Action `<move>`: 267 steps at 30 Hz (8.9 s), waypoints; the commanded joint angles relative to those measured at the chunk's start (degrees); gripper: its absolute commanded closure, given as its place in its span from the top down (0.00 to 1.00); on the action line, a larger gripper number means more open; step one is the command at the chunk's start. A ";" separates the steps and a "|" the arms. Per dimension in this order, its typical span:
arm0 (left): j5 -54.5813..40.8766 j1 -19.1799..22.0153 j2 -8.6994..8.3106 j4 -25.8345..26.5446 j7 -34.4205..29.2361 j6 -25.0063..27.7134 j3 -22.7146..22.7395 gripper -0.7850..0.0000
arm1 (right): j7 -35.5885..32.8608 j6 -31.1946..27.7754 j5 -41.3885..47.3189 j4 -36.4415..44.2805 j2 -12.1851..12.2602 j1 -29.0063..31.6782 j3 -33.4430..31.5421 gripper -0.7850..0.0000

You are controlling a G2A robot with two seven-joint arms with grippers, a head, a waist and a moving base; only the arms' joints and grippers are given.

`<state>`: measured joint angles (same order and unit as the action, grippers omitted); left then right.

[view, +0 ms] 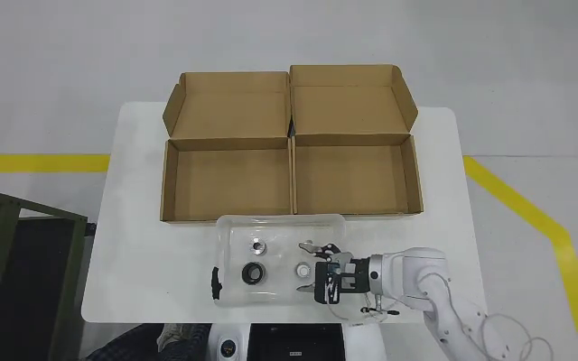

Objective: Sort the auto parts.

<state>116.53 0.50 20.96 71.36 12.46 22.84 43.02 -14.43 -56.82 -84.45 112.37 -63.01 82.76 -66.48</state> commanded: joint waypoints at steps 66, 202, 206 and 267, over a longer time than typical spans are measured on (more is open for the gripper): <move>0.00 0.00 0.00 0.00 0.00 0.00 0.00 1.00 | 28.55 17.46 9.00 -3.21 0.59 -4.34 -0.79 0.00; 0.00 0.00 0.00 0.00 0.00 0.00 0.00 1.00 | -11.32 4.04 7.39 6.22 2.23 -4.98 2.70 1.00; 0.00 0.00 0.00 0.00 0.00 0.00 0.00 1.00 | -12.89 4.17 6.88 5.81 2.37 -5.15 3.19 1.00; 0.00 0.00 0.00 0.00 0.00 0.00 0.00 1.00 | -30.60 8.40 7.84 -5.38 0.99 -19.28 16.53 0.00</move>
<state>116.53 0.50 20.96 71.36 12.46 22.84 43.02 -45.06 -48.37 -76.84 106.75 -62.03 63.50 -49.97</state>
